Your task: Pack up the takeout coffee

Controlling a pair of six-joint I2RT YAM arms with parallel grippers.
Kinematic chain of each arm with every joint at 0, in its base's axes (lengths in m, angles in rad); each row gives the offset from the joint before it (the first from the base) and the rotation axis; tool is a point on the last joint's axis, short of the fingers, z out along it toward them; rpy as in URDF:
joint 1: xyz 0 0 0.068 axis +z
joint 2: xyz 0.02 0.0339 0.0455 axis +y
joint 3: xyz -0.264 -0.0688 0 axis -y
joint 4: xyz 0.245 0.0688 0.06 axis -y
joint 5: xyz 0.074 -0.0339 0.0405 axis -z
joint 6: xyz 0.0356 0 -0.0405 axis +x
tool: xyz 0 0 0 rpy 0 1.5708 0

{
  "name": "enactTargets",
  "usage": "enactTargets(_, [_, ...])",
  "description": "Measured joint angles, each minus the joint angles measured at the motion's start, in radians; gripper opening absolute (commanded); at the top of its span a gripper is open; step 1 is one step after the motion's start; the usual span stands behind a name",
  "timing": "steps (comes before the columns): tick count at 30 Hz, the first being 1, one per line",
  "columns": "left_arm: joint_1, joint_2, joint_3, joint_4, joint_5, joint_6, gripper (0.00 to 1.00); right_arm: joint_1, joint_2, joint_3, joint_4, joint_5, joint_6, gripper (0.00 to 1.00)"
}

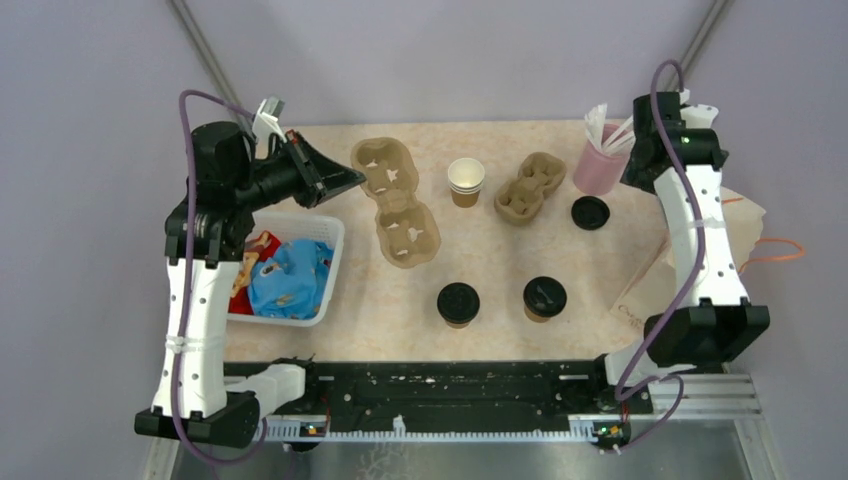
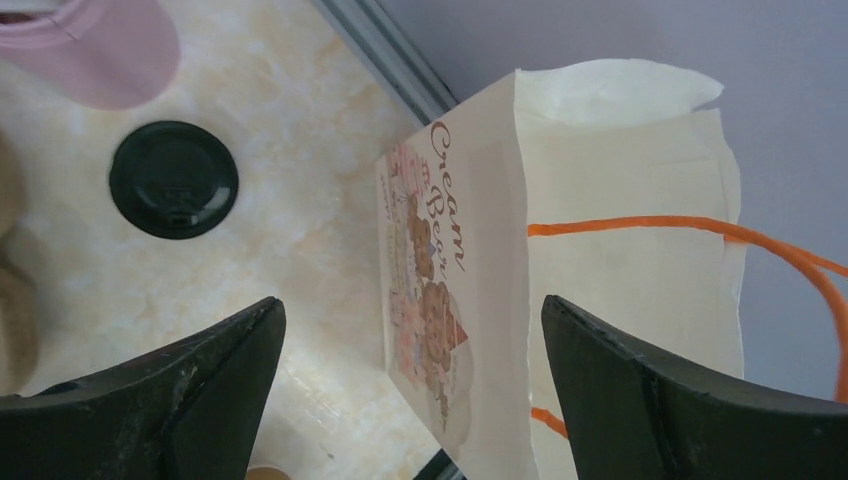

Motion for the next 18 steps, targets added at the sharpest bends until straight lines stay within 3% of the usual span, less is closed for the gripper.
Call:
enactTargets(6, [0.000,0.020,0.101,-0.111,0.069,0.046,0.00,-0.008,0.078,0.005,-0.090,0.057,0.048,0.91])
enactTargets(18, [0.000,0.066,0.142,-0.164,0.123,0.059,0.00,-0.048,-0.008,-0.027,-0.110,0.136,0.093,0.81])
